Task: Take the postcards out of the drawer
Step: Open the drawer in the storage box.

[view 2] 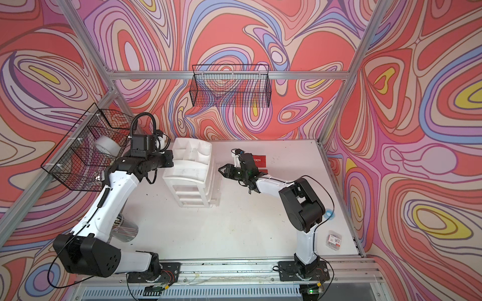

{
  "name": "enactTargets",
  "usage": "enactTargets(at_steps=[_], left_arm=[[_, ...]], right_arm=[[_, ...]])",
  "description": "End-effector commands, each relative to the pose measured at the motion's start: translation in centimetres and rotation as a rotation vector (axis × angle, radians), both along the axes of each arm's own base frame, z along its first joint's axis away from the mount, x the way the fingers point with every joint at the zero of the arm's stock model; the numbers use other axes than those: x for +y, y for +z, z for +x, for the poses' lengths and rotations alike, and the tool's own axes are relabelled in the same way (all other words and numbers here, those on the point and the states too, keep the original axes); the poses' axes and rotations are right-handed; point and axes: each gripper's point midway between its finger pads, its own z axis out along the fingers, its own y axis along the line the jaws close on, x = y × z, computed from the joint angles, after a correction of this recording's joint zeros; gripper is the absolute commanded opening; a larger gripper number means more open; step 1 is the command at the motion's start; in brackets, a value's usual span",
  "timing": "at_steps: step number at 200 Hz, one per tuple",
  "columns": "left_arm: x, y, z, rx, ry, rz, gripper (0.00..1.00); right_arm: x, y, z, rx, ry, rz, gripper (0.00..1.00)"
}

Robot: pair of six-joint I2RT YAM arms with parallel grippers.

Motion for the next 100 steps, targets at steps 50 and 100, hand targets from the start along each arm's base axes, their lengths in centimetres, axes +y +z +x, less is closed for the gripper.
enactTargets(at_steps=[50, 100], left_arm=[[1.1, -3.6, -1.8, 0.145, 0.027, 0.042, 0.0], [0.9, -3.7, -1.7, 0.143, 0.025, 0.033, 0.0]], right_arm=[[-0.1, -1.9, -0.1, 0.042, -0.065, -0.378, 0.38], [-0.3, -3.2, -0.2, 0.069, -0.081, -0.411, 0.35]])
